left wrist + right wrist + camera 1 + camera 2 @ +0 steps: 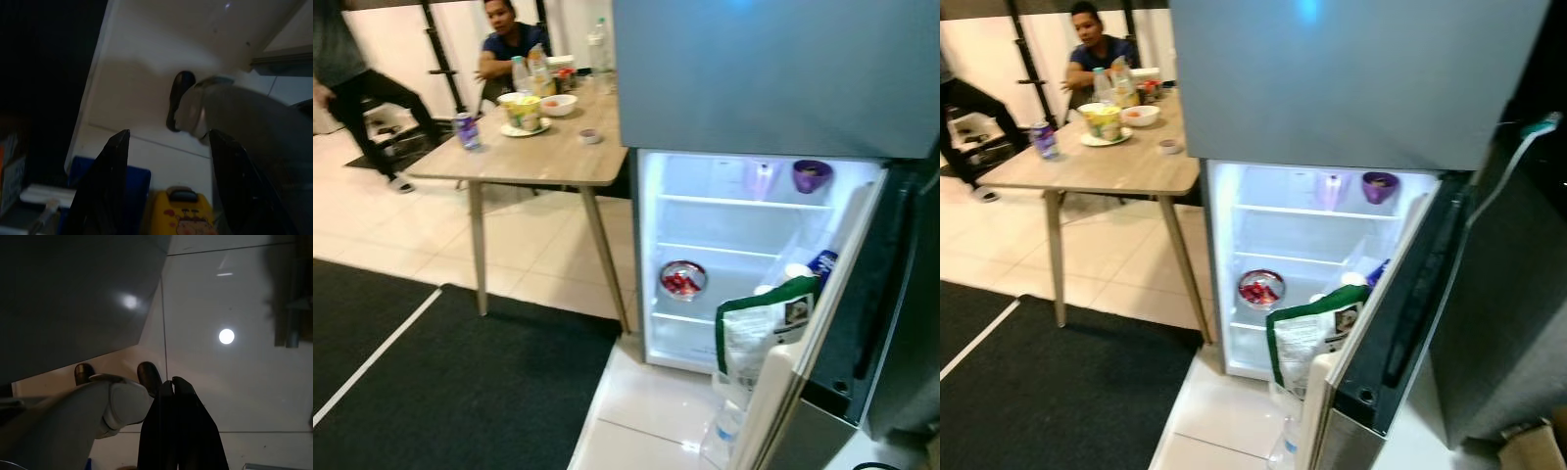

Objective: Restocking fridge

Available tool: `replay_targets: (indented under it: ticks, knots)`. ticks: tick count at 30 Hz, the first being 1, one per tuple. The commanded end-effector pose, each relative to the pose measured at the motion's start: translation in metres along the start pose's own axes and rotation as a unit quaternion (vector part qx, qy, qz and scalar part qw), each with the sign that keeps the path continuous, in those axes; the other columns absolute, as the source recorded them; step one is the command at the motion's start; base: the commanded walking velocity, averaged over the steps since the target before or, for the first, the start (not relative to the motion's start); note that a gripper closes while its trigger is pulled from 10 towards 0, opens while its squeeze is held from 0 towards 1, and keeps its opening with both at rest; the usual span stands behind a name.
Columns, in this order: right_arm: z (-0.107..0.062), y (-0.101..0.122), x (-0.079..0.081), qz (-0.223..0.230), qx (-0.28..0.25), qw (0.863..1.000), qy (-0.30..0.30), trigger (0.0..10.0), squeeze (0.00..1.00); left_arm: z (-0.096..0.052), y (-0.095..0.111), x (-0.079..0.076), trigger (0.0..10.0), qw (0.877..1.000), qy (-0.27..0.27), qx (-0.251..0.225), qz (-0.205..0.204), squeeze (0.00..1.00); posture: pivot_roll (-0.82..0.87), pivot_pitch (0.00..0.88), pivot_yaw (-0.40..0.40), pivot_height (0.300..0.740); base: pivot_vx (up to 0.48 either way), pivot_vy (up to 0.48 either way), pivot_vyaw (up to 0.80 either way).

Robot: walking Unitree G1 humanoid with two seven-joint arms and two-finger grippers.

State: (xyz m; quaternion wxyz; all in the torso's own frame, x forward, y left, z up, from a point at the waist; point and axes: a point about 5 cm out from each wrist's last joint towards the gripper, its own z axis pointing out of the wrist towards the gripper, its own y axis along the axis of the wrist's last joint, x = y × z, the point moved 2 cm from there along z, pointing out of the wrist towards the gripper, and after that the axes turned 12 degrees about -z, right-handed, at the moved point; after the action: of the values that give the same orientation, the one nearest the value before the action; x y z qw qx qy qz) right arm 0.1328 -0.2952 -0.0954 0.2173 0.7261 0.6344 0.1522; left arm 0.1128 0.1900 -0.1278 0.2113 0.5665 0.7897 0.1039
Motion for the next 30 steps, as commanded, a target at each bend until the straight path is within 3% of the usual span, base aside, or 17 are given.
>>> replay_targets:
  ticks: [1, 4, 7, 9, 14, 15, 17, 19, 20, 22, 23, 26, 27, 28, 29, 30]
  knots:
    - [0.0, 0.005, -0.001, 0.014, -0.013, 1.0, -0.003, 10.0, 0.0, -0.001, -0.005, 0.002, 10.0, 1.0, 0.003, 0.008, -0.001, 0.0, -0.09, 0.0, 0.013, 0.74, 0.0, 0.0, 0.0]
    - [0.005, 0.037, 0.012, 0.066, -0.077, 0.994, 0.049, 10.0, 0.0, -0.001, -0.006, 0.003, 10.0, 1.0, 0.004, 0.011, 0.001, 0.0, -0.09, 0.0, 0.014, 0.74, 0.0, 0.0, 0.0]
    - [0.006, 0.071, 0.023, 0.072, -0.134, 0.984, 0.09, 10.0, 0.0, -0.001, -0.006, 0.003, 10.0, 1.0, 0.004, 0.013, 0.004, 0.0, -0.09, 0.0, 0.014, 0.74, 0.0, 0.0, 0.0]
    - [0.006, 0.081, 0.026, 0.076, -0.15, 0.981, 0.1, 10.0, 0.0, -0.001, -0.005, 0.003, 10.0, 1.0, 0.004, 0.012, 0.004, 0.0, -0.1, 0.0, 0.016, 0.74, 0.0, 0.0, 0.0]
    - [0.004, 0.115, 0.035, 0.075, -0.2, 0.968, 0.133, 10.0, 0.0, -0.001, -0.004, 0.003, 10.0, 1.0, 0.003, 0.01, 0.004, 0.0, -0.1, 0.0, 0.016, 0.74, 0.0, 0.0, 0.0]
    - [0.001, 0.132, 0.048, 0.065, -0.219, 0.956, 0.183, 10.0, 0.0, -0.001, -0.004, 0.002, 10.0, 1.0, 0.002, 0.009, 0.003, 0.0, -0.1, 0.0, 0.016, 0.74, 0.0, 0.0, 0.0]
    - [0.0, 0.136, 0.053, 0.058, -0.222, 0.952, 0.204, 10.0, 0.0, -0.001, -0.004, 0.002, 10.0, 1.0, 0.002, 0.01, 0.003, 0.0, -0.1, 0.0, 0.016, 0.74, 0.0, 0.0, 0.0]
    - [-0.002, 0.141, 0.075, 0.026, -0.222, 0.936, 0.272, 10.0, 0.0, -0.001, -0.004, 0.002, 10.0, 1.0, 0.002, 0.011, 0.003, 0.0, -0.1, 0.0, 0.013, 0.74, 0.0, 0.0, 0.0]
    - [-0.002, 0.141, 0.075, 0.026, -0.222, 0.936, 0.272, 10.0, 0.0, -0.001, -0.004, 0.002, 10.0, 1.0, 0.002, 0.011, 0.003, 0.0, -0.1, 0.0, 0.013, 0.74, 0.0, 0.0, 0.0]
    - [-0.011, 0.15, 0.114, -0.02, -0.236, 0.893, 0.383, 10.0, 0.0, -0.001, -0.005, 0.001, 10.0, 1.0, 0.002, 0.011, 0.003, 0.0, -0.1, 0.0, 0.011, 0.74, 0.0, 0.0, 0.0]
    - [-0.011, 0.15, 0.114, -0.02, -0.236, 0.893, 0.383, 10.0, 0.0, -0.001, -0.005, 0.001, 10.0, 1.0, 0.002, 0.011, 0.003, 0.0, -0.1, 0.0, 0.011, 0.74, 0.0, 0.0, 0.0]
    - [-0.029, 0.169, 0.16, -0.051, -0.266, 0.828, 0.491, 10.0, 0.0, -0.001, -0.005, 0.0, 10.0, 1.0, 0.001, 0.012, 0.002, 0.0, -0.1, 0.0, 0.011, 0.74, 0.0, 0.0, 0.0]
    - [-0.029, 0.169, 0.16, -0.051, -0.266, 0.828, 0.491, 10.0, 0.0, -0.001, -0.005, 0.0, 10.0, 1.0, 0.001, 0.012, 0.002, 0.0, -0.1, 0.0, 0.011, 0.74, 0.0, 0.0, 0.0]
    - [-0.037, 0.178, 0.176, -0.058, -0.28, 0.805, 0.519, 10.0, 0.0, -0.001, -0.005, 0.0, 10.0, 1.0, 0.001, 0.011, 0.002, 0.0, -0.09, 0.0, 0.015, 0.74, 0.0, 0.0, 0.0]
    - [-0.037, 0.178, 0.176, -0.058, -0.28, 0.805, 0.519, 10.0, 0.0, -0.001, -0.005, 0.0, 10.0, 1.0, 0.001, 0.011, 0.002, 0.0, -0.09, 0.0, 0.015, 0.74, 0.0, 0.0, 0.0]
    - [-0.045, 0.186, 0.189, -0.065, -0.295, 0.786, 0.54, 10.0, 0.0, 0.0, -0.005, 0.0, 10.0, 1.0, 0.001, 0.011, 0.002, 0.0, -0.09, 0.0, 0.015, 0.74, 0.0, 0.0, 0.0]
